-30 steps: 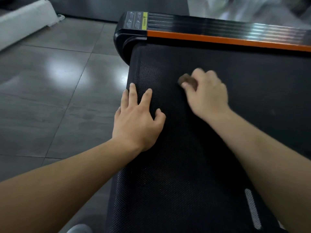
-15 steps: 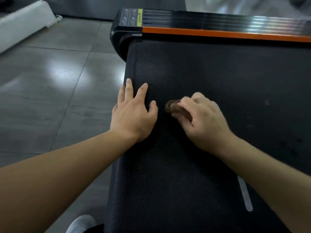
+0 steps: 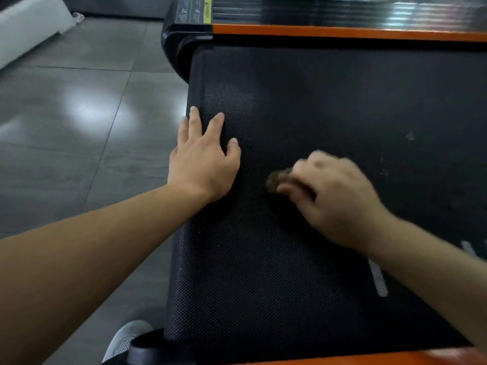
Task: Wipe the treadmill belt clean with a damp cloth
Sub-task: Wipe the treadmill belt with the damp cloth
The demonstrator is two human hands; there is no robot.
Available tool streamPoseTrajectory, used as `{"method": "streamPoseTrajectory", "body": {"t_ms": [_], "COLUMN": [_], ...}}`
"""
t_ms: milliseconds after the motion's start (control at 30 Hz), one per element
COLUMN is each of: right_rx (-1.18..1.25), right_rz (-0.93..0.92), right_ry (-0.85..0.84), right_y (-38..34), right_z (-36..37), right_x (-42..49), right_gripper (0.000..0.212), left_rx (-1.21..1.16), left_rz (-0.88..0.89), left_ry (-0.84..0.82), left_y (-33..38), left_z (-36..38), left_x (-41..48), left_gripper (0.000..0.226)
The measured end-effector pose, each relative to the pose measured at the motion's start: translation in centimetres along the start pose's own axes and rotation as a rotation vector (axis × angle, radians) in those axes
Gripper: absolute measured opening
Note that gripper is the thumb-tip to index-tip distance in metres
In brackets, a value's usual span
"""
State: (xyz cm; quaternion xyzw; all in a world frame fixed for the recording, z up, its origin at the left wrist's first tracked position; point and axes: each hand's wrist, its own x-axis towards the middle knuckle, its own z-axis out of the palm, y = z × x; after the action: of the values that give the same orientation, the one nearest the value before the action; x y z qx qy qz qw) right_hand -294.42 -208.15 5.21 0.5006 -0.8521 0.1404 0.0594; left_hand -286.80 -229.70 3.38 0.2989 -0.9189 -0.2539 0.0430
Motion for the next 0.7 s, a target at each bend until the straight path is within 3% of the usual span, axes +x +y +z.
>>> {"method": "streamPoseTrajectory", "body": {"t_ms": [100, 133, 267, 367, 433, 533, 567, 700], "right_rx": [-0.010, -0.006, 0.197, 0.158, 0.039, -0.064, -0.046, 0.138], "right_rz": [0.291, 0.296, -0.087, -0.202, -0.066, 0.325, 0.336, 0.003], "right_ry": [0.089, 0.113, -0.063, -0.133, -0.013, 0.102, 0.104, -0.044], "right_y": [1.9, 0.7, -6.3, -3.6, 0.3, 3.9, 3.1, -2.8], "right_z": [0.0, 0.4, 0.3, -0.2, -0.2, -0.4, -0.4, -0.2], "right_x": [1.4, 0.8, -4.5, -3.9, -2.1, -0.8, -1.2, -5.0], "right_gripper": [0.033, 0.032, 0.030, 0.030, 0.033, 0.035, 0.034, 0.034], "left_rx": [0.015, 0.020, 0.029, 0.032, 0.065, 0.141, 0.157, 0.211], "left_rz": [0.002, 0.001, 0.004, 0.002, 0.037, 0.258, 0.314, 0.309], "left_ry": [0.006, 0.009, 0.010, 0.001, 0.029, 0.087, 0.080, 0.018], "left_y": [0.0, 0.0, 0.0, 0.2, 0.2, 0.2, 0.3, 0.3], "left_z": [0.1, 0.2, 0.2, 0.1, 0.1, 0.3, 0.3, 0.3], "left_x": [-0.1, -0.1, 0.0, -0.2, -0.4, -0.6, -0.5, 0.0], "left_gripper": [0.062, 0.062, 0.062, 0.061, 0.060, 0.055, 0.055, 0.059]}}
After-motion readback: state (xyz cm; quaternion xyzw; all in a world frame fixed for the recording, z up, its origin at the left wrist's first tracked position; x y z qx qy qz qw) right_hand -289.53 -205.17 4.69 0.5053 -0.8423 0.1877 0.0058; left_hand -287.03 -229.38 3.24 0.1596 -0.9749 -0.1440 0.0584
